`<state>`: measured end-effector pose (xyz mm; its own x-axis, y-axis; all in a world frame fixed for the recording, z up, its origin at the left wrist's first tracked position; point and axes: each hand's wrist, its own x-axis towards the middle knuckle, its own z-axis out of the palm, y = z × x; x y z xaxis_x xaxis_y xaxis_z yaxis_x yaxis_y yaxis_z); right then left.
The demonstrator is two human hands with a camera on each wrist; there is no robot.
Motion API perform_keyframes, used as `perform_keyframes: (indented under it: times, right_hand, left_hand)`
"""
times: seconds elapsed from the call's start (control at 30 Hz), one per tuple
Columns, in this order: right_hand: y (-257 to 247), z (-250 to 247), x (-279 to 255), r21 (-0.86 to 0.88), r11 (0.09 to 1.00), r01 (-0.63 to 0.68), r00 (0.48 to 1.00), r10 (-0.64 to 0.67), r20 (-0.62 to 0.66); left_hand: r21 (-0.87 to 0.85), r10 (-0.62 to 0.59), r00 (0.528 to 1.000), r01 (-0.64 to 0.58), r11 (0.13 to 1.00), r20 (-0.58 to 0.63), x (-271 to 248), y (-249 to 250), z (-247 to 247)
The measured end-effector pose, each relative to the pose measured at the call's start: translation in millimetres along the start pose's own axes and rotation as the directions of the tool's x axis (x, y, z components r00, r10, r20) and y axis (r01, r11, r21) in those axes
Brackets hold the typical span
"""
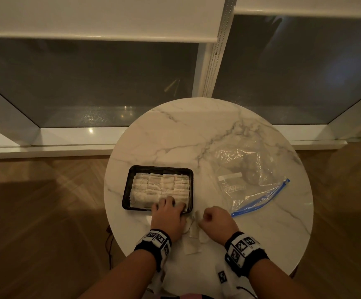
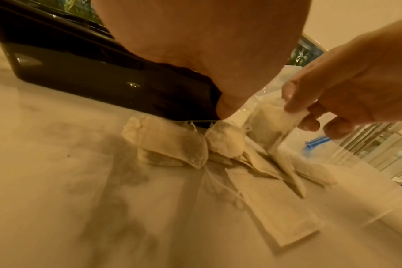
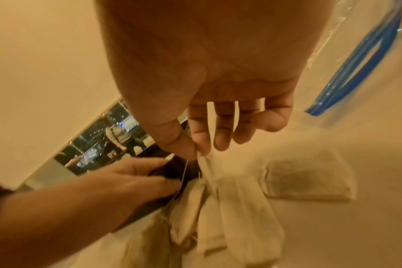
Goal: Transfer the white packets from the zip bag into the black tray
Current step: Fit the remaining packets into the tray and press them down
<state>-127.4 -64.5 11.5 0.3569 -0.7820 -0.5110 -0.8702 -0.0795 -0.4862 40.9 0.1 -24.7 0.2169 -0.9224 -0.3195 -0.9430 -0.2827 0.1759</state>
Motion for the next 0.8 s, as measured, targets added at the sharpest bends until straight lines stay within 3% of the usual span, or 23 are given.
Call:
perform_keyframes:
  times: [0.37,0.57,0.8]
  right_hand:
    - [-7,-39,5,0.439,0.895,0.079,0.937,0.084,-0.34]
    - [-17,-45,15,0.568,0.819,0.075,0.924,0.157,-0.349]
    - [-27,-43,16,0.55,0.832,0.071,0.93,0.143,-0.337]
  left_hand:
    - [0.002,0.049,0.998,-0.049,0.999,0.025,2,-4,1]
    - [-0.078,0.09,0.996,-0.091,0.993,-0.018,0,-8,0]
    - [-0.171,0.084,0.992,-0.099,0.98,-0.093,-1,-16,-7]
